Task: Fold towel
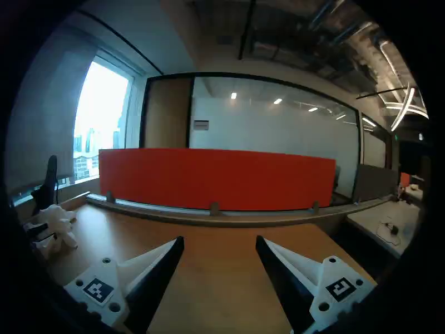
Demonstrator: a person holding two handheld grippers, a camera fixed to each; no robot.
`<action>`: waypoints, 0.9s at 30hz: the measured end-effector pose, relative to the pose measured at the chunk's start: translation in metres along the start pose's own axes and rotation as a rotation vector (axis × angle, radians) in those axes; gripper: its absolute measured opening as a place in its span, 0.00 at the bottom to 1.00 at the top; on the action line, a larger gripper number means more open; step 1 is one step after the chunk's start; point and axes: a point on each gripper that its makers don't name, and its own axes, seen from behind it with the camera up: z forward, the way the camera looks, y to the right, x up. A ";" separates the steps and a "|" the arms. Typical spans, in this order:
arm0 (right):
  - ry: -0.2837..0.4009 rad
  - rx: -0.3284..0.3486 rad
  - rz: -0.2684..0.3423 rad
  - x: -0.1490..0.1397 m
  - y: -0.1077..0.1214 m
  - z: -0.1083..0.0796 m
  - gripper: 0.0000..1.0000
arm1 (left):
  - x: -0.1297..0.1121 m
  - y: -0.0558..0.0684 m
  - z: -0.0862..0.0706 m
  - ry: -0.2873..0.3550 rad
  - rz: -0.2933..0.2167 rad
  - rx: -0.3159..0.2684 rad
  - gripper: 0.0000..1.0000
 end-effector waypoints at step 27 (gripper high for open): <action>-0.011 -0.019 -0.006 -0.028 0.013 0.010 1.00 | -0.034 -0.008 0.001 0.028 -0.007 0.011 0.95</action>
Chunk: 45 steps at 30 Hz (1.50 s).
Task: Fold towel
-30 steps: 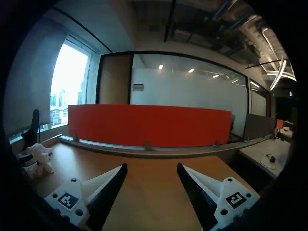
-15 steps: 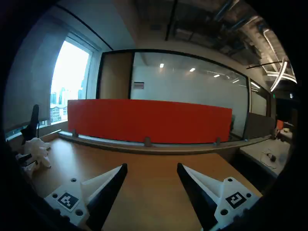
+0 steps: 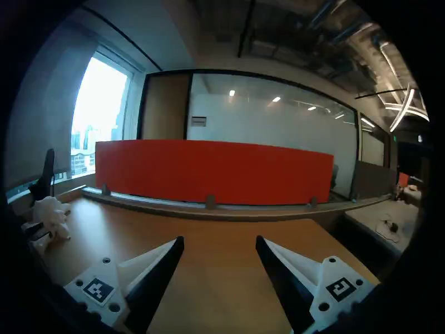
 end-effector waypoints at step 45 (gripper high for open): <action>0.123 0.015 0.048 -0.035 0.028 0.003 1.00 | -0.009 0.000 -0.003 0.015 -0.006 -0.004 0.95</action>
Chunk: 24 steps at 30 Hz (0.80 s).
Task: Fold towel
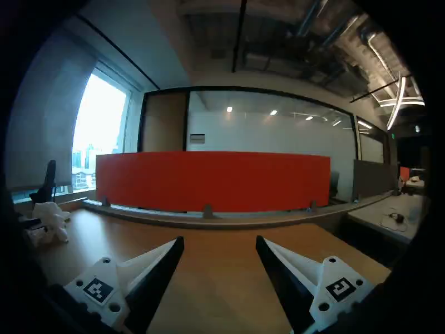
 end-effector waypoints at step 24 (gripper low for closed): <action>0.010 -0.013 0.056 -0.056 0.030 -0.014 1.00 | -0.001 -0.001 0.001 0.001 0.000 0.000 0.95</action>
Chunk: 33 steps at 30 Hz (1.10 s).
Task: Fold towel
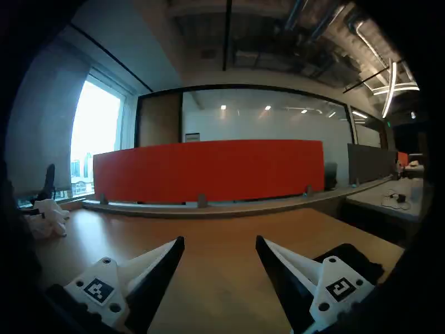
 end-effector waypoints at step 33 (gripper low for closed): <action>0.006 0.006 -0.047 -0.017 -0.007 -0.005 1.00 | 0.000 -0.001 0.000 0.000 0.000 0.000 0.95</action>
